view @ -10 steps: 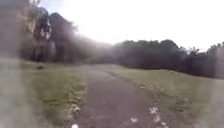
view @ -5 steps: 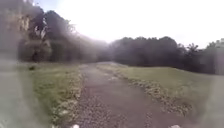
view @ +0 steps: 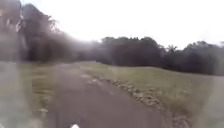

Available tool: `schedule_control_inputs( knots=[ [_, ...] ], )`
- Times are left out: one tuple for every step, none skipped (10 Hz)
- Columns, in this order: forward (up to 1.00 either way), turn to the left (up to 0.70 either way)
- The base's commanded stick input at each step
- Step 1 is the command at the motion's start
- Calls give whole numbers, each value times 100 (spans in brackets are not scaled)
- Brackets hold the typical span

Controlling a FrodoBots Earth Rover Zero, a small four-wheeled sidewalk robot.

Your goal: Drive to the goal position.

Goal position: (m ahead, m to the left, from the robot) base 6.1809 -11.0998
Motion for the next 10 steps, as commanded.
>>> schedule_control_inputs(
  knots=[
    [100, -12],
    [100, 0],
    [100, 0],
    [100, 0],
    [100, 0],
    [100, 0],
    [100, 0],
    [100, 0],
    [100, 0],
    [100, 0]
  ],
)
